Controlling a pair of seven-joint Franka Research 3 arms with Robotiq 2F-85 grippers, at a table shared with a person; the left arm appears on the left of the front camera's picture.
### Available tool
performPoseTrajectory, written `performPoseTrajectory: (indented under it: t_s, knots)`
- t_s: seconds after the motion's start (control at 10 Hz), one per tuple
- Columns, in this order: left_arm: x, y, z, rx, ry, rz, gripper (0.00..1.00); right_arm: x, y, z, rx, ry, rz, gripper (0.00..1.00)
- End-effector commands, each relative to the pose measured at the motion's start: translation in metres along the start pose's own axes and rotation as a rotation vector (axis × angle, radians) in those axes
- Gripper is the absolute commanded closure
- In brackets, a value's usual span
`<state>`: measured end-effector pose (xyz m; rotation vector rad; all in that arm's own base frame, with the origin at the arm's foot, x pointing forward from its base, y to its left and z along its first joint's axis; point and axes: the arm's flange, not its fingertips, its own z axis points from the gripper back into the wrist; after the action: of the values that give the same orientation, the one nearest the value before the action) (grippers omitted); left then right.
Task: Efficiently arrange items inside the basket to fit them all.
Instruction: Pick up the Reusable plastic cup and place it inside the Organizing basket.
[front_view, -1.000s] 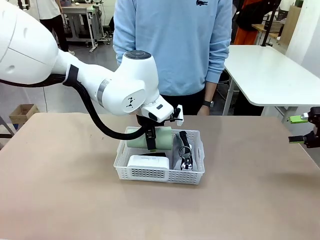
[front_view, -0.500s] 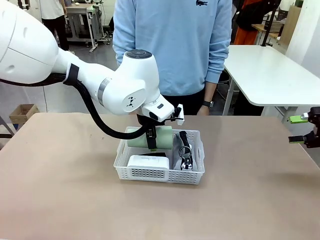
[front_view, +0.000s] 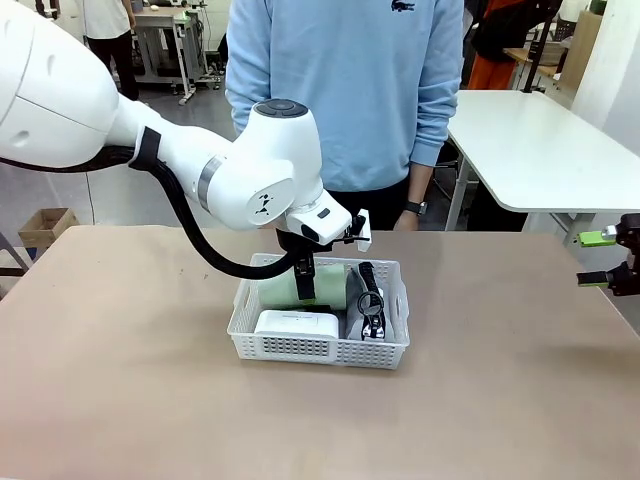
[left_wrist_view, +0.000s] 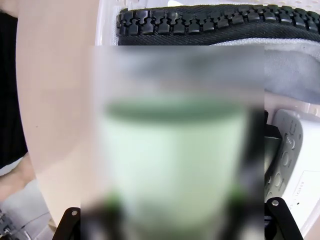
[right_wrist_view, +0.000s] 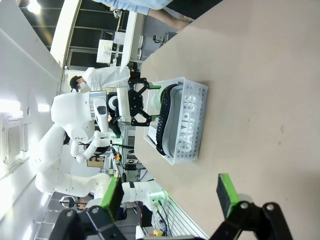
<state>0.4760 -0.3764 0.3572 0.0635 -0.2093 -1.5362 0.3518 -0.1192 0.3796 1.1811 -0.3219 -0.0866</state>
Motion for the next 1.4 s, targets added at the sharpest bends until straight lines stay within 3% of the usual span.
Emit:
performPoseTrajectory:
  t_s: [0.0,0.7,0.9,1.1,1.3]
  knots:
    - [0.001,0.002,0.002,0.012,0.025,0.009,0.0,-0.001,0.0,0.003,0.002,0.009,0.019,0.0]
    - [0.002,0.0,0.005,0.023,0.021,0.004,0.0,-0.001,0.0,0.003,0.002,0.009,0.019,0.0]
    - [-0.012,-0.009,0.029,0.055,-0.046,0.002,0.0,-0.001,0.0,0.003,0.002,0.009,0.019,0.0]
    - [-0.067,-0.033,0.086,0.063,-0.26,0.059,0.0,-0.001,0.0,0.003,0.002,0.009,0.019,0.0]
    - [-0.157,-0.047,0.126,-0.028,-0.452,0.257,0.0,-0.001,0.0,0.003,0.002,0.009,0.019,0.0]
